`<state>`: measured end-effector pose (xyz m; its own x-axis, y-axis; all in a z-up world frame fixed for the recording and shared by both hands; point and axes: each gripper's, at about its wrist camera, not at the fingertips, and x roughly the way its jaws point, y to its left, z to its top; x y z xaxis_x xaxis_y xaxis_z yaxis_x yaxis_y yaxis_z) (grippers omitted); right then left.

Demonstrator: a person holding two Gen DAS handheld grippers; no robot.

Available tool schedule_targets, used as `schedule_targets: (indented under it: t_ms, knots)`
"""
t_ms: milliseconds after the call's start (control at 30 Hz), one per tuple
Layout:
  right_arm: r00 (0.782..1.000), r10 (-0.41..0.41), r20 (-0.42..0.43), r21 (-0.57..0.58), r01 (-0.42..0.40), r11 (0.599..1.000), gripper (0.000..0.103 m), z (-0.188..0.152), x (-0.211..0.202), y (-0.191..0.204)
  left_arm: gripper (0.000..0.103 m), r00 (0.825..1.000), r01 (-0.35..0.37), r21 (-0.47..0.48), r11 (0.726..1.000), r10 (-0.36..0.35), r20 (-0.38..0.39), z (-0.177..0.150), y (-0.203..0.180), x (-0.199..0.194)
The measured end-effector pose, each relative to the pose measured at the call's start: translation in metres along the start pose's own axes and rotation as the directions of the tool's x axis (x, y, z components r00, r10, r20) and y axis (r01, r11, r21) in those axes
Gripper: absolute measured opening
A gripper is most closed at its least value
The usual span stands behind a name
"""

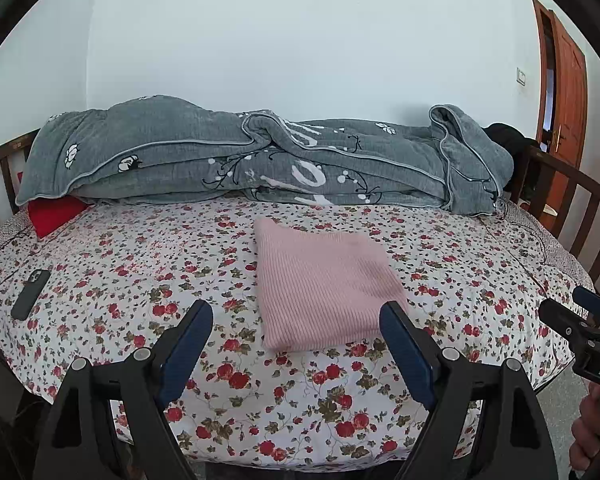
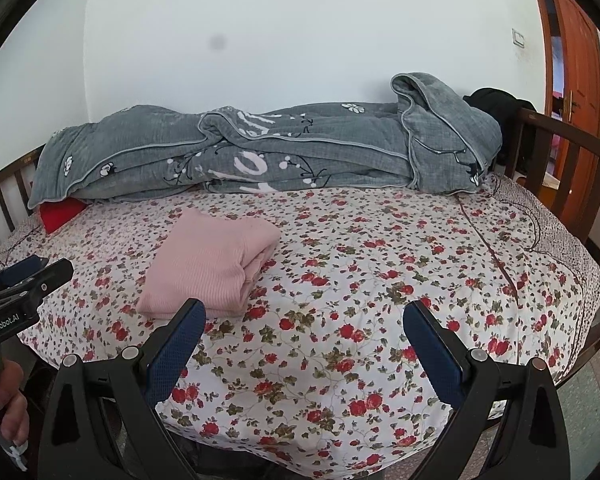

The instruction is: Fold small clothes

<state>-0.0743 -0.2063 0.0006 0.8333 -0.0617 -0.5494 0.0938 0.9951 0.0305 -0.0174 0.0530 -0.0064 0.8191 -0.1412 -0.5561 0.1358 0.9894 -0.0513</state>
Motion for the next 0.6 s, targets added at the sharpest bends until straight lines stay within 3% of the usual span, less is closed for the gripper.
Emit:
schedule_targets:
  t_ms: [600]
  knots:
    - [1.000,0.000,0.001,0.002,0.000,1.000,0.098,0.0005,-0.0008,0.0011,0.085,1.000,0.000,-0.001,1.000,0.000,0.003,0.0002,0.0006,-0.0010]
